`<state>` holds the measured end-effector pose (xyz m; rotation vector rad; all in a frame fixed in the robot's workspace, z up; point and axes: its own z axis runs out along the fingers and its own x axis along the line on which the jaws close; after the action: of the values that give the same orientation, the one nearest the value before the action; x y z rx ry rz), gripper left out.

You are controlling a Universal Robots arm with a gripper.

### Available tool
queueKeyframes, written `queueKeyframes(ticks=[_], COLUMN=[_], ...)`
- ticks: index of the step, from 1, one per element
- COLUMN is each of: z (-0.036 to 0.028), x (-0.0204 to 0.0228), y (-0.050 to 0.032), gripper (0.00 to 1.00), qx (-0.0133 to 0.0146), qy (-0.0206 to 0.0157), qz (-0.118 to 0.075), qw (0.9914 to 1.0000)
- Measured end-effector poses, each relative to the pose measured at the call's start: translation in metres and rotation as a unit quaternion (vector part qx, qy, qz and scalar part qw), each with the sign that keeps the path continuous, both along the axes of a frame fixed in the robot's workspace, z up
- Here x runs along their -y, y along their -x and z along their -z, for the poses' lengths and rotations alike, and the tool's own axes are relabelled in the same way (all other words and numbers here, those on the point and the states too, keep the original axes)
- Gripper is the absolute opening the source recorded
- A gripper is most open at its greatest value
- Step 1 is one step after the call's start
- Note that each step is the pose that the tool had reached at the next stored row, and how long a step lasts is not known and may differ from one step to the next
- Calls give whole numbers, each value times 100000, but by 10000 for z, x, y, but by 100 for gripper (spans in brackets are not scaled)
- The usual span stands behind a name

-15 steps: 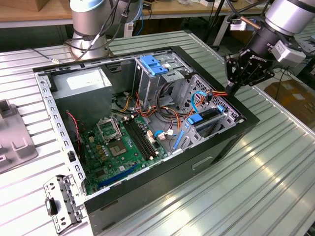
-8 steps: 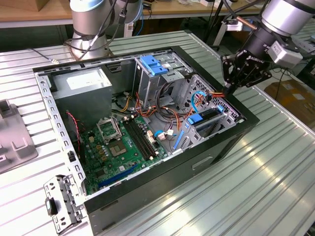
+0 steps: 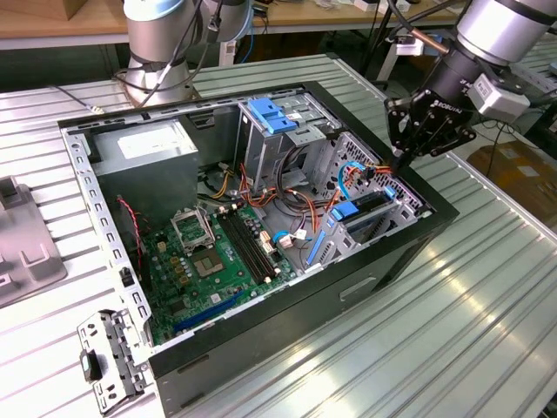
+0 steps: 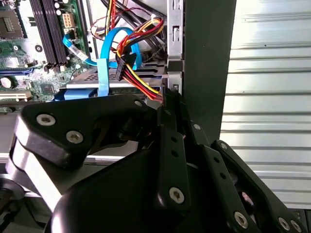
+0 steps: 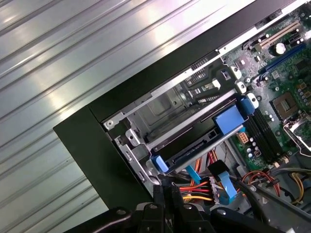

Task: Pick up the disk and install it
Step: 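Insert the first disk wire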

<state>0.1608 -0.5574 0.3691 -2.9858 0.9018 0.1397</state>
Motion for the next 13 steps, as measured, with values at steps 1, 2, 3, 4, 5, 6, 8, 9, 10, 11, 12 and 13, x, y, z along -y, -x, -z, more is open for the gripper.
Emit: queueKeyframes(ticks=[1,2,3,4,5,6,8,9,10,11,12,13], z=[0,1,0,0,1,1,0,1,1,1,0,1], x=[0,0,0,0,0,0,0,0,0,0,0,0], y=[10,31,42,55,74,83,108,123,144,171,190,214], gripper=[17,17,17,17,17,17,17,17,17,17,17,17], qx=[2,1,1,1,1,1,2,-1,1,-1,1,0], qy=[-4,-6,-5,-5,-10,-9,-4,-7,-7,-9,-2,-7], qz=[0,-3,-1,-1,3,1,1,-1,-2,1,0,-2], qw=[100000,100000,100000,100000,100000,100000,100000,100000,100000,100000,100000,100000])
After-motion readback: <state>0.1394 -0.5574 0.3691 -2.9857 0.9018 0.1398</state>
